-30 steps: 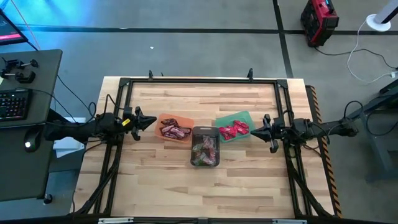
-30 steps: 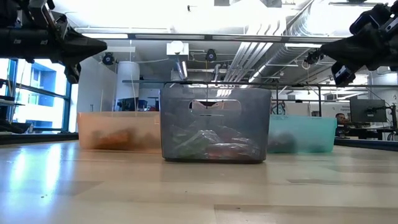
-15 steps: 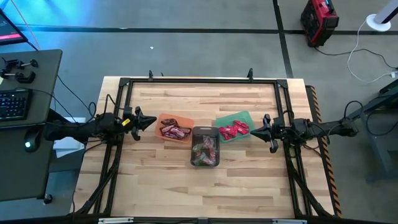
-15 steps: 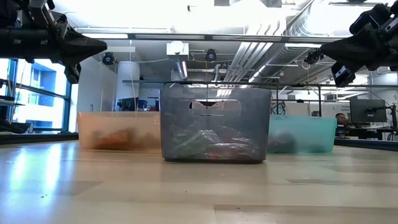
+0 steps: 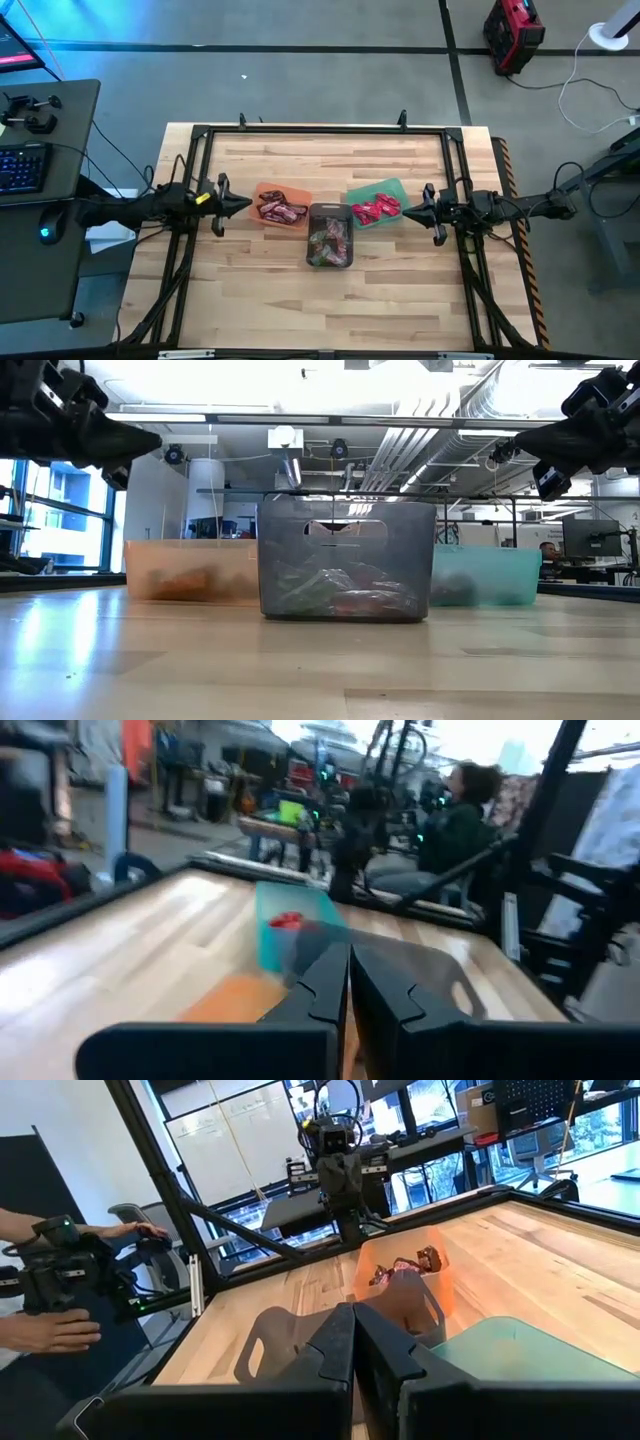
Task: Sort candy by brand, put in halloween buckets
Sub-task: Return to Home Position
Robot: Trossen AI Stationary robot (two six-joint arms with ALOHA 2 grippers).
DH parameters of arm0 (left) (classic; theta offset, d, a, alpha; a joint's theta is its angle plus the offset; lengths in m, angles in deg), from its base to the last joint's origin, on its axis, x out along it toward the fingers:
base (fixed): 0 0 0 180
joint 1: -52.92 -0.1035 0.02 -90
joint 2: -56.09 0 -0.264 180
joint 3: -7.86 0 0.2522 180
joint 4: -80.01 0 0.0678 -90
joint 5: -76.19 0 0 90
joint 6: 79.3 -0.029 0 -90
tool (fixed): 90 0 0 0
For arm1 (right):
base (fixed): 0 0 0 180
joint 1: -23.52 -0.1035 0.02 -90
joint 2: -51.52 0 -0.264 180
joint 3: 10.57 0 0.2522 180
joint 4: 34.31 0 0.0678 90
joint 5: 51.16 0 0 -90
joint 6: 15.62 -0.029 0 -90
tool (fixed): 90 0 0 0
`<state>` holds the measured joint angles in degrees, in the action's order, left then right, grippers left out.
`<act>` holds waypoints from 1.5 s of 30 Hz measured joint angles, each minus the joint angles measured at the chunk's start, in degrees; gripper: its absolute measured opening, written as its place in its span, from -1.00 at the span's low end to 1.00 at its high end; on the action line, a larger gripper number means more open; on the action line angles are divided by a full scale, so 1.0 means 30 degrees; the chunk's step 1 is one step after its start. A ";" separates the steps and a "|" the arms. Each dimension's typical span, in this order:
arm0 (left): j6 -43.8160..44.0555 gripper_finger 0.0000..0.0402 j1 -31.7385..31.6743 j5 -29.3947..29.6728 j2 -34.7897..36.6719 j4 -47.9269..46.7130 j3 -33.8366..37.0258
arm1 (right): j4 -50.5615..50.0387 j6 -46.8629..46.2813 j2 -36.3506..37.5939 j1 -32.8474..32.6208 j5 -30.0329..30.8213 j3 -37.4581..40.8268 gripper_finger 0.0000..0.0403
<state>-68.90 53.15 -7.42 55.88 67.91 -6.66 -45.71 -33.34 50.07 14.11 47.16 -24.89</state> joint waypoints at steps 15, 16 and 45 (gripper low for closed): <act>-0.0020 -0.96 -0.0051 -0.1062 -0.0204 -0.0261 0.0011 | -0.0108 0.0000 -0.0017 0.0000 -0.0021 -0.0007 -1.00; -0.0020 -0.96 -0.0051 -0.1062 -0.0210 -0.0236 0.0011 | -0.0112 0.0000 -0.0015 0.0000 -0.0028 -0.0007 -1.00; -0.0020 -0.96 -0.0051 -0.1062 -0.0211 -0.0250 0.0011 | -0.0126 0.0000 -0.0017 0.0000 -0.0066 -0.0011 -1.00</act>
<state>-68.96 52.99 -10.60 55.24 67.16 -6.63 -46.09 -33.34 50.02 14.11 46.96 -24.92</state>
